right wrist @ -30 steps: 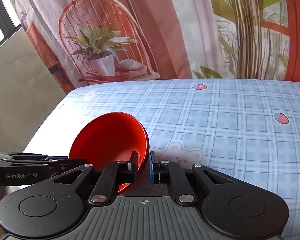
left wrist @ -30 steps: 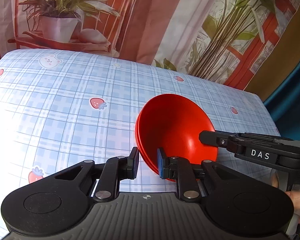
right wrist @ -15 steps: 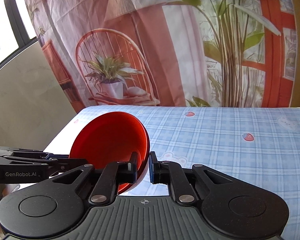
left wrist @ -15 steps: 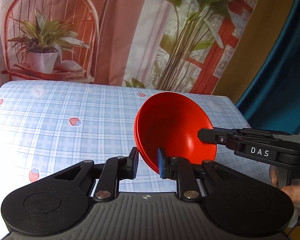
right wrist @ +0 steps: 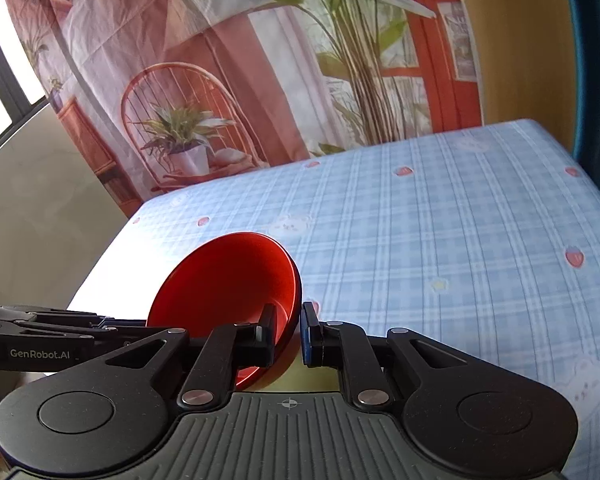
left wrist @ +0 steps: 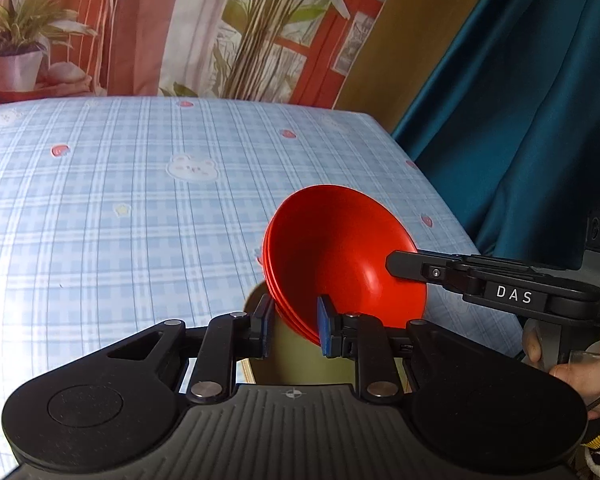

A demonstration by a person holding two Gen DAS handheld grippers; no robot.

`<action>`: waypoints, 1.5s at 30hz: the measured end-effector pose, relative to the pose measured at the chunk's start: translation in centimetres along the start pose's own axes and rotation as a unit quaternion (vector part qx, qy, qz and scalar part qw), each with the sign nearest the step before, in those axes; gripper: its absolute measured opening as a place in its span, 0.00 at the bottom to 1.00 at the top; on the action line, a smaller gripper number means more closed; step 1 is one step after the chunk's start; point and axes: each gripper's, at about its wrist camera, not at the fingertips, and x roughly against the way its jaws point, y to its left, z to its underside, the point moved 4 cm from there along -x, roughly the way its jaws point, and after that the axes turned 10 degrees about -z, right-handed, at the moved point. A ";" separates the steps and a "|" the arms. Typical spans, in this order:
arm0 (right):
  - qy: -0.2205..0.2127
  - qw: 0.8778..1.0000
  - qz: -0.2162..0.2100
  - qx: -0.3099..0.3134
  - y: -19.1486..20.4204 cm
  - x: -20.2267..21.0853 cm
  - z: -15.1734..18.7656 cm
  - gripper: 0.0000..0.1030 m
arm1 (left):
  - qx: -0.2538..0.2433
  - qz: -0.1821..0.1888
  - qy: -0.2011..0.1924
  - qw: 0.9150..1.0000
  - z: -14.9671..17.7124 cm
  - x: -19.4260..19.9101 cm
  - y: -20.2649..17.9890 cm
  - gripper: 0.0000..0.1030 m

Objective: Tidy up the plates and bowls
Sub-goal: 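Lower the red bowl into the stacked bowls and open the left tool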

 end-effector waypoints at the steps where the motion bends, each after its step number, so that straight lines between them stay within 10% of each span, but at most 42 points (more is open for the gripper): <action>1: 0.003 1.000 0.002 -0.008 -0.3 0.1 0.6 0.12 | -0.002 0.000 0.006 1.000 0.5 -0.2 -0.2 0.23; 45: 0.027 0.999 0.024 -0.008 -0.5 -3.3 3.3 0.13 | 0.000 -0.070 0.001 0.998 1.8 -2.3 0.2 0.26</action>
